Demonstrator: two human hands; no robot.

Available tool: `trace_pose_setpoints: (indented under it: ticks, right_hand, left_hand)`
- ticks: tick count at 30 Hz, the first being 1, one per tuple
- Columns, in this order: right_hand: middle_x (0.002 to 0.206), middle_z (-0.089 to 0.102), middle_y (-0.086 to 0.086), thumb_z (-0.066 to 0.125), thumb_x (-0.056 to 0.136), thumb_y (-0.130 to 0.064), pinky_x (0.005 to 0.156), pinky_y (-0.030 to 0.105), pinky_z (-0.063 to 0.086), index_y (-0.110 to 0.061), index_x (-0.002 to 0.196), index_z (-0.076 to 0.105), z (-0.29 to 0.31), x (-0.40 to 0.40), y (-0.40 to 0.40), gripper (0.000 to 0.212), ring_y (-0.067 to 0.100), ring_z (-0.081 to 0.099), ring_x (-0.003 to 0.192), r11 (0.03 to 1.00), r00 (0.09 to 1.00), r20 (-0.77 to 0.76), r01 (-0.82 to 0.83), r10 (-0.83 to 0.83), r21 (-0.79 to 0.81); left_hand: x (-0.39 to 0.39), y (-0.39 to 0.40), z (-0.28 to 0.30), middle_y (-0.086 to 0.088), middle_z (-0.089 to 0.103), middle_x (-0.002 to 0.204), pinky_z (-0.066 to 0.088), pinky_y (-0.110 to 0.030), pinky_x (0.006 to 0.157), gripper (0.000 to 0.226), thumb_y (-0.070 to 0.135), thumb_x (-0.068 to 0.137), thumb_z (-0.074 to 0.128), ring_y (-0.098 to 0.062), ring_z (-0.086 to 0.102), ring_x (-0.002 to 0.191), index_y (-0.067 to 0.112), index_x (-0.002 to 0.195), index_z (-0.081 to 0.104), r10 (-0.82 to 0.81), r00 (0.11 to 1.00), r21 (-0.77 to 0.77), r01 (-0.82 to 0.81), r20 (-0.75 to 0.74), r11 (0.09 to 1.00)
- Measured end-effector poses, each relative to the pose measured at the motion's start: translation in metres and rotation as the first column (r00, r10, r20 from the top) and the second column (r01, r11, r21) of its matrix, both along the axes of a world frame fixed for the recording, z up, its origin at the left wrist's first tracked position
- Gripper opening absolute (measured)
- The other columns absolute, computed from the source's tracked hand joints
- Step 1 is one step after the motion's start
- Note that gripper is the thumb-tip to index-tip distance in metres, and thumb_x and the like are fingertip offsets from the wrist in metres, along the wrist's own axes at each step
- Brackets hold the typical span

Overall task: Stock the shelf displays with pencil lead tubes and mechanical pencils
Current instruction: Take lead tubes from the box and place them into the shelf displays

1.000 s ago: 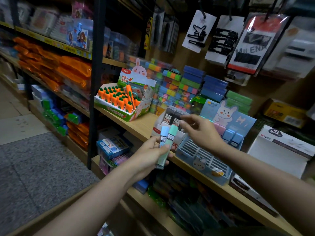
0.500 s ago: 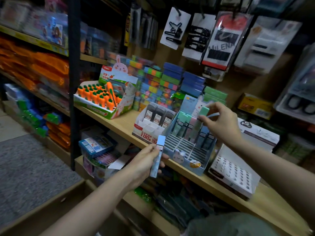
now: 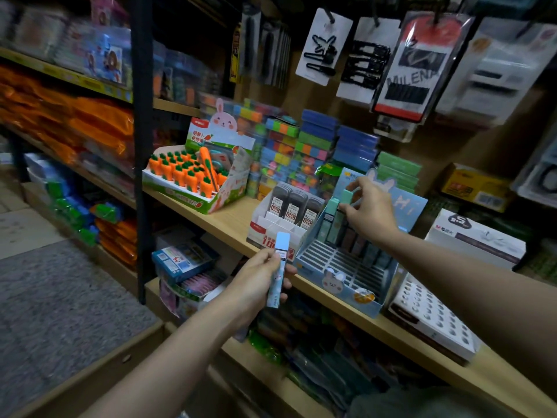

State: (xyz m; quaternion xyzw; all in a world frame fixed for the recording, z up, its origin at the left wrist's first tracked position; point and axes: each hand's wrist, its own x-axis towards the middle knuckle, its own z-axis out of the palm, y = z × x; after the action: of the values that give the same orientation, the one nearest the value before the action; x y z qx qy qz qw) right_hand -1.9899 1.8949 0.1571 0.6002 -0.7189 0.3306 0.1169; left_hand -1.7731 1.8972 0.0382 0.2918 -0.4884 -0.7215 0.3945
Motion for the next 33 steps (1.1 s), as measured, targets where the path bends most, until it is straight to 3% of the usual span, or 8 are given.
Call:
trace_pose_setpoints:
  ticks: [10, 14, 19, 23, 29, 33]
  right_hand:
    - [0.099, 0.061, 0.008, 0.072, 0.086, -0.015, 0.077, 0.039, 0.051, -0.011, 0.104, 0.060, -0.008, -0.004, 0.011, 0.023, 0.025, 0.059, 0.089, 0.998, 0.999, -0.038, -0.033, 0.031, -0.046]
    - [0.094, 0.060, 0.003, 0.073, 0.085, -0.016, 0.072, 0.032, 0.044, -0.014, 0.101, 0.061, -0.007, -0.004, 0.012, 0.020, 0.021, 0.057, 0.085, 0.999, 0.999, -0.014, -0.041, 0.041, -0.032]
    - [0.092, 0.063, 0.005, 0.076, 0.083, -0.014, 0.076, 0.036, 0.053, -0.014, 0.102, 0.063, -0.015, -0.004, 0.011, 0.023, 0.022, 0.061, 0.085, 1.000, 0.999, -0.038, -0.022, 0.022, 0.007]
    - [0.102, 0.062, 0.010, 0.077, 0.081, -0.013, 0.082, 0.041, 0.053, -0.009, 0.104, 0.066, -0.020, -0.002, 0.007, 0.025, 0.026, 0.059, 0.090, 1.000, 0.996, -0.088, 0.019, -0.018, 0.015]
    - [0.111, 0.057, 0.014, 0.074, 0.085, -0.019, 0.082, 0.035, 0.048, -0.004, 0.114, 0.064, -0.019, 0.001, 0.005, 0.035, 0.026, 0.055, 0.095, 0.995, 0.991, -0.116, 0.078, -0.070, 0.063]
    - [0.124, 0.049, 0.012, 0.069, 0.089, -0.028, 0.092, 0.033, 0.043, -0.010, 0.140, 0.049, -0.019, 0.007, 0.018, 0.057, 0.026, 0.052, 0.110, 0.992, 0.997, -0.047, 0.060, -0.055, 0.112]
  left_hand:
    - [-0.004, 0.002, 0.008, -0.001, 0.066, 0.088, 0.051, -0.028, 0.056, 0.017, 0.017, 0.102, 0.044, -0.014, 0.061, 0.070, 0.020, 0.109, 0.059, 0.041, 0.999, 0.033, -0.040, -0.025, 0.999]
    - [-0.003, 0.004, 0.006, -0.004, 0.061, 0.096, 0.053, -0.027, 0.059, 0.017, 0.017, 0.101, 0.046, -0.016, 0.061, 0.079, 0.025, 0.109, 0.059, 0.029, 1.000, 0.017, -0.029, -0.009, 0.999]
    - [0.001, 0.007, 0.005, -0.009, 0.063, 0.102, 0.056, -0.027, 0.069, 0.022, 0.016, 0.099, 0.051, -0.019, 0.064, 0.089, 0.022, 0.119, 0.058, -0.012, 1.000, 0.004, 0.012, -0.018, 1.000]
    - [0.001, 0.011, 0.006, -0.009, 0.067, 0.100, 0.057, -0.027, 0.071, 0.020, 0.011, 0.098, 0.052, -0.018, 0.067, 0.091, 0.022, 0.114, 0.058, -0.022, 0.999, -0.018, 0.022, -0.035, 1.000]
    - [-0.001, 0.014, 0.008, -0.008, 0.073, 0.097, 0.057, -0.026, 0.073, 0.022, 0.009, 0.097, 0.054, -0.013, 0.071, 0.085, 0.020, 0.115, 0.058, -0.015, 0.999, -0.040, 0.013, -0.050, 0.999]
    - [-0.005, 0.016, 0.007, -0.003, 0.075, 0.091, 0.057, -0.028, 0.075, 0.020, 0.008, 0.096, 0.055, -0.014, 0.071, 0.086, 0.027, 0.102, 0.062, -0.012, 0.999, -0.068, 0.009, -0.044, 0.998]
